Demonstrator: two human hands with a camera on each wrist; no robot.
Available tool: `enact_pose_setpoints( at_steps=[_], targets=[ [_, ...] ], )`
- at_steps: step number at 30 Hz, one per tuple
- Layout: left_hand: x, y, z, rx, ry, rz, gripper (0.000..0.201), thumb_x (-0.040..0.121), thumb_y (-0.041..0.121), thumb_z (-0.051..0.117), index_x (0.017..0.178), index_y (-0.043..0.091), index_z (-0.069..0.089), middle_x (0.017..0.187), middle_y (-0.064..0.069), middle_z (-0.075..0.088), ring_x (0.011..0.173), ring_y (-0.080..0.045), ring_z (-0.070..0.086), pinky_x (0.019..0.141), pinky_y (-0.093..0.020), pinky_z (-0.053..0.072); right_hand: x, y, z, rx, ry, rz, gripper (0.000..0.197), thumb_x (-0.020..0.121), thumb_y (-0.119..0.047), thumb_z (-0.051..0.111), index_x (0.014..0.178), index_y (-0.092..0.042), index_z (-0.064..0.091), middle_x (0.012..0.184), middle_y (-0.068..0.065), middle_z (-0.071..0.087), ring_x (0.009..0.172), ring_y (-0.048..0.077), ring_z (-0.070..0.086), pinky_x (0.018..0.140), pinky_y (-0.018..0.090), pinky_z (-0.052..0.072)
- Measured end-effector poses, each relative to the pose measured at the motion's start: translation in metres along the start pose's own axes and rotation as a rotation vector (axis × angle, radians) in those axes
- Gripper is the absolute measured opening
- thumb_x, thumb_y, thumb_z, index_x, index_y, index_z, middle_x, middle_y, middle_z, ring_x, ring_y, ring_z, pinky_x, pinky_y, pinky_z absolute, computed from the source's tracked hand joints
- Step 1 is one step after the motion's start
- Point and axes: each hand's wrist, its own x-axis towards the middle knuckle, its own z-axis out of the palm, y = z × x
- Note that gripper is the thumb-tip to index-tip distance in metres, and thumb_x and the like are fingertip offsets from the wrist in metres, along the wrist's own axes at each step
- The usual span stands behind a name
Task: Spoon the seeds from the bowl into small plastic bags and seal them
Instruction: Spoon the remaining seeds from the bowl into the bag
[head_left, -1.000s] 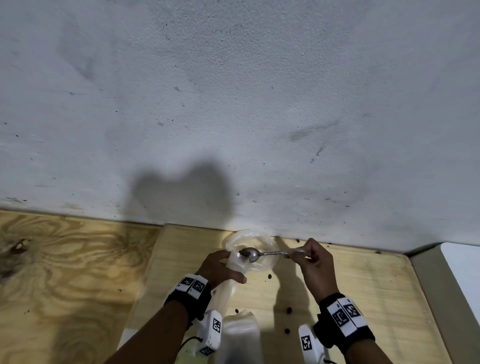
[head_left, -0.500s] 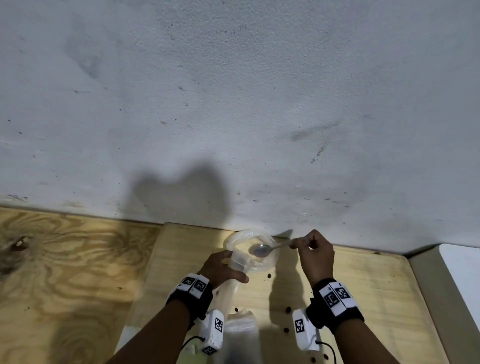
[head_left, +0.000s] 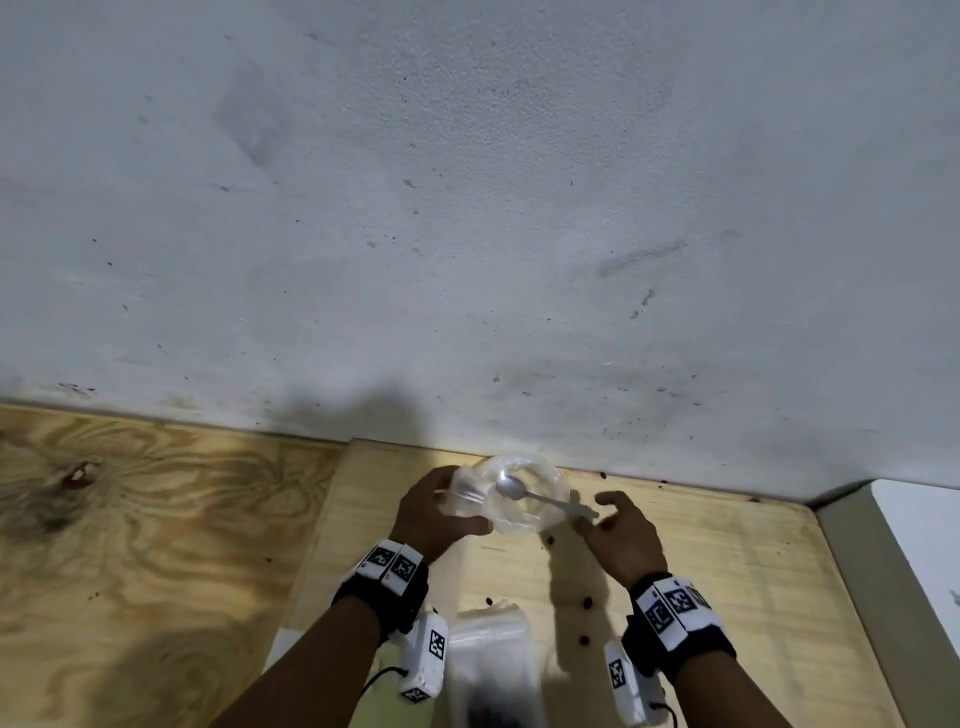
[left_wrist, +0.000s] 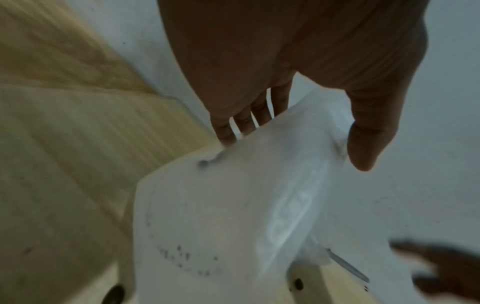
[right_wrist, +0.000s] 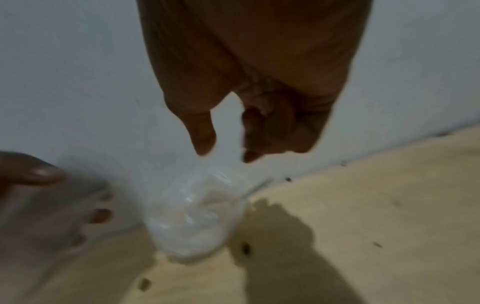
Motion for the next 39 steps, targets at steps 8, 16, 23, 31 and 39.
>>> enact_pose_setpoints(
  at_steps=[8,16,23,31,39],
  targets=[
    [-0.025,0.033,0.004,0.003,-0.104,0.207,0.092,0.046,0.025,0.096,0.129,0.024,0.055,0.116,0.007,0.062,0.101,-0.011,0.06,0.079,-0.018,0.049,-0.042,-0.074,0.006,0.048,-0.261,-0.447,0.014,0.083,-0.048,0.07,0.076,-0.037,0.066,0.071,-0.011,0.063,0.068,0.008,0.06,0.066,0.028,0.049],
    [-0.045,0.043,-0.009,-0.404,0.097,0.196,0.008,0.087,0.014,0.07,0.088,0.007,0.067,0.079,0.0,0.069,0.072,-0.015,0.065,0.066,-0.026,0.047,-0.068,-0.07,-0.005,0.325,0.113,-0.47,0.034,0.076,-0.009,0.08,0.097,-0.031,0.063,0.084,0.005,0.063,0.066,0.018,0.059,0.051,0.024,0.051],
    [-0.067,0.047,-0.004,-0.426,0.052,0.175,0.013,0.087,0.021,0.071,0.088,0.009,0.07,0.085,-0.005,0.074,0.066,-0.015,0.067,0.064,-0.03,0.05,-0.08,-0.057,-0.006,0.51,0.165,-0.375,0.027,0.073,-0.004,0.083,0.093,-0.019,0.073,0.077,0.001,0.058,0.069,0.003,0.06,0.067,0.013,0.048],
    [-0.091,0.047,0.013,-0.46,0.055,0.193,0.012,0.085,0.016,0.072,0.087,0.005,0.074,0.082,-0.005,0.073,0.062,0.001,0.062,0.056,-0.011,0.046,-0.089,-0.029,-0.018,0.553,0.09,-0.363,0.027,0.082,-0.015,0.076,0.081,0.008,0.062,0.074,0.004,0.067,0.075,0.011,0.063,0.064,0.022,0.045],
    [-0.11,0.044,0.029,-0.531,0.07,0.22,0.007,0.086,0.009,0.07,0.086,0.013,0.076,0.076,-0.002,0.072,0.069,-0.005,0.064,0.068,-0.019,0.052,-0.108,-0.012,-0.015,0.585,0.062,-0.349,0.011,0.084,-0.012,0.072,0.081,-0.006,0.063,0.083,0.016,0.07,0.074,0.013,0.063,0.062,0.022,0.043]
  ],
)
